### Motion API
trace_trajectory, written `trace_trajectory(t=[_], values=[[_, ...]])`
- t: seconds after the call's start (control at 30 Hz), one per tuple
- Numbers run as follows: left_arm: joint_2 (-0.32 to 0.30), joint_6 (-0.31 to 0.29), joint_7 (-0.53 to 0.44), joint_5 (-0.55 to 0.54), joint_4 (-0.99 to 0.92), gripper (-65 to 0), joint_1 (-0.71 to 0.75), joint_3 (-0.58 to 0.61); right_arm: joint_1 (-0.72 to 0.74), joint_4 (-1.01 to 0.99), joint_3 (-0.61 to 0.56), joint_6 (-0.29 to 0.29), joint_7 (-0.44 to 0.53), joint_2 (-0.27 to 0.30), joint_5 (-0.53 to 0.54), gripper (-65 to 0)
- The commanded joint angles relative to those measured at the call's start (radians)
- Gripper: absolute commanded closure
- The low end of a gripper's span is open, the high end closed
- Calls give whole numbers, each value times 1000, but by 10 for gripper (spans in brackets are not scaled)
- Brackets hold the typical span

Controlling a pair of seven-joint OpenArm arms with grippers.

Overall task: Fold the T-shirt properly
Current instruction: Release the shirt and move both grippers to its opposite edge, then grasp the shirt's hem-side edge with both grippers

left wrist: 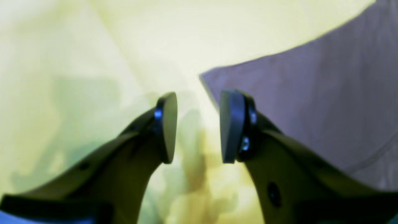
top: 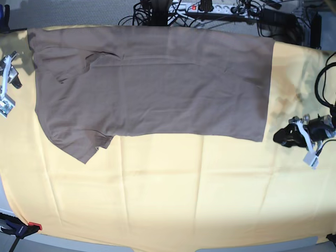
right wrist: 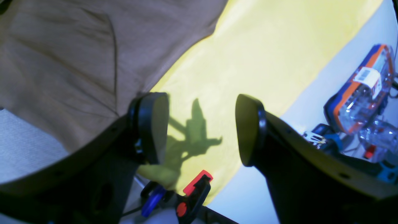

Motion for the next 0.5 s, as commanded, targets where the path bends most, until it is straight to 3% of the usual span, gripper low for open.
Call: trace_trajectory(t=[0.0,0.27,0.47], values=[[-4,-8,-8,-30,-22,-242,-22,-14,6,3,14,-5,14,24,-3,-364],[117,-8,68,-42,-124,-242,-9,-14,6,4,14,-5,23,23,-3,-364],[163,-8,227,-182,-113,-242,-10,-14,6,4,14,-19,34,23,-3,-364]])
